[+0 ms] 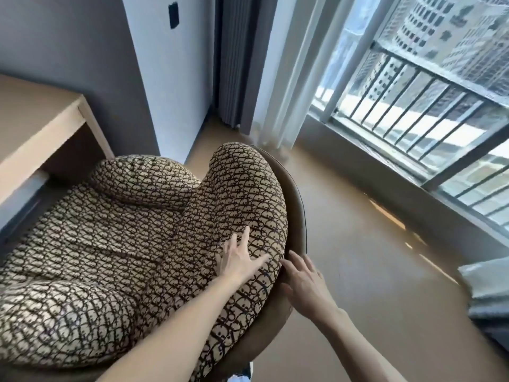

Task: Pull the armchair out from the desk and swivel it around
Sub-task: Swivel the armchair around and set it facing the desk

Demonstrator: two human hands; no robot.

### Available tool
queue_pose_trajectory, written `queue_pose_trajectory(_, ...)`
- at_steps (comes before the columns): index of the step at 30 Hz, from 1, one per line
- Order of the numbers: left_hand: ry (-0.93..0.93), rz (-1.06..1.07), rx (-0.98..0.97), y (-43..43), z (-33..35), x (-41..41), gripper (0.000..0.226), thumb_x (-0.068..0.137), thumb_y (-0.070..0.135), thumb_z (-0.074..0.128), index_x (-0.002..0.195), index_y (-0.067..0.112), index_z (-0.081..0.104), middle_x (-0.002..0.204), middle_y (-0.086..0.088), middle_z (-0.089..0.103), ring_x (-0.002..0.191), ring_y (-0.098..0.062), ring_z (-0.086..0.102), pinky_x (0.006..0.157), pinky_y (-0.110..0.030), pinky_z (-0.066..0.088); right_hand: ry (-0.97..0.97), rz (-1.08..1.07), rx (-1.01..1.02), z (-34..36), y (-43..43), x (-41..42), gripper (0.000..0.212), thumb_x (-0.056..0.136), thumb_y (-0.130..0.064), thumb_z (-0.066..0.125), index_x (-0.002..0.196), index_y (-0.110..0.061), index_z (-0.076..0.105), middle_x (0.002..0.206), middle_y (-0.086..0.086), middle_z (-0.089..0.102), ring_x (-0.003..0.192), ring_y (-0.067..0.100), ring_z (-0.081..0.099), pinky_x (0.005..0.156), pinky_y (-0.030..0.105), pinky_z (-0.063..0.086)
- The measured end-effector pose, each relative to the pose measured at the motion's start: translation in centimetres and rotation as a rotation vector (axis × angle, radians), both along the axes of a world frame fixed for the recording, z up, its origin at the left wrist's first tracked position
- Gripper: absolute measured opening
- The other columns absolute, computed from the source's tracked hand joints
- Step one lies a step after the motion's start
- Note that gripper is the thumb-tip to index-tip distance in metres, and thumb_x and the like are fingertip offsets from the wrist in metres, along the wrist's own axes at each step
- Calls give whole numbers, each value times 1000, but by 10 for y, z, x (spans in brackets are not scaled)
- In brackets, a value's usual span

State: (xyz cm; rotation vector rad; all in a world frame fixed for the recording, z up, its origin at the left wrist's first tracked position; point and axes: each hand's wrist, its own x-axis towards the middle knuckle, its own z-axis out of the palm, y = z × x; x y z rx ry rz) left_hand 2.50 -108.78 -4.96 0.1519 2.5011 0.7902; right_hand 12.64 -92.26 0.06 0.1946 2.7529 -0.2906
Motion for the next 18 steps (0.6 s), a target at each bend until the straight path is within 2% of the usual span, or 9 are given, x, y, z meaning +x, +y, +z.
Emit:
queue_pose_trajectory(2, -12, 22, -65, 22, -13, -3, 104, 79, 89, 40, 159, 43, -7, 171, -13, 15, 157, -36, 14, 121, -69, 16, -5, 44, -31, -5, 19, -11, 65, 97, -33, 58, 155, -30, 30, 169, 1, 17, 157, 28, 8, 123, 48, 26)
queue_pose_trajectory(6, 98, 36, -219, 41, -26, 8, 97, 82, 88, 24, 159, 41, -10, 170, -10, 23, 156, -32, 20, 121, -65, 18, -19, 133, -63, -4, 53, -25, 64, 95, -33, 60, 154, -31, 33, 167, -1, 23, 156, 22, 10, 122, 45, 31)
queue_pose_trajectory(11, 55, 13, -221, 38, -25, 8, 95, 83, 89, 20, 157, 42, -17, 173, -8, 10, 159, -30, 8, 125, -64, 8, -50, 243, -23, 2, 88, -68, 63, 95, -33, 56, 153, -31, 32, 167, -2, 20, 156, 20, 9, 118, 44, 34)
queue_pose_trajectory(15, 60, 44, -194, 38, -35, 19, 95, 80, 92, 16, 155, 47, -20, 173, -3, 1, 159, -26, 1, 126, -60, -4, -7, 424, 38, -2, 104, -130, 69, 93, -35, 58, 154, -35, 27, 169, -4, 16, 157, 20, 6, 122, 46, 27)
queue_pose_trajectory(18, 64, 77, -157, 36, -44, 26, 91, 77, 95, 17, 147, 57, -27, 172, 3, -1, 159, -21, -1, 121, -56, -17, 90, 624, 34, -7, 109, -189, 74, 89, -42, 63, 155, -35, 29, 170, -1, 16, 157, 22, 8, 123, 52, 23)
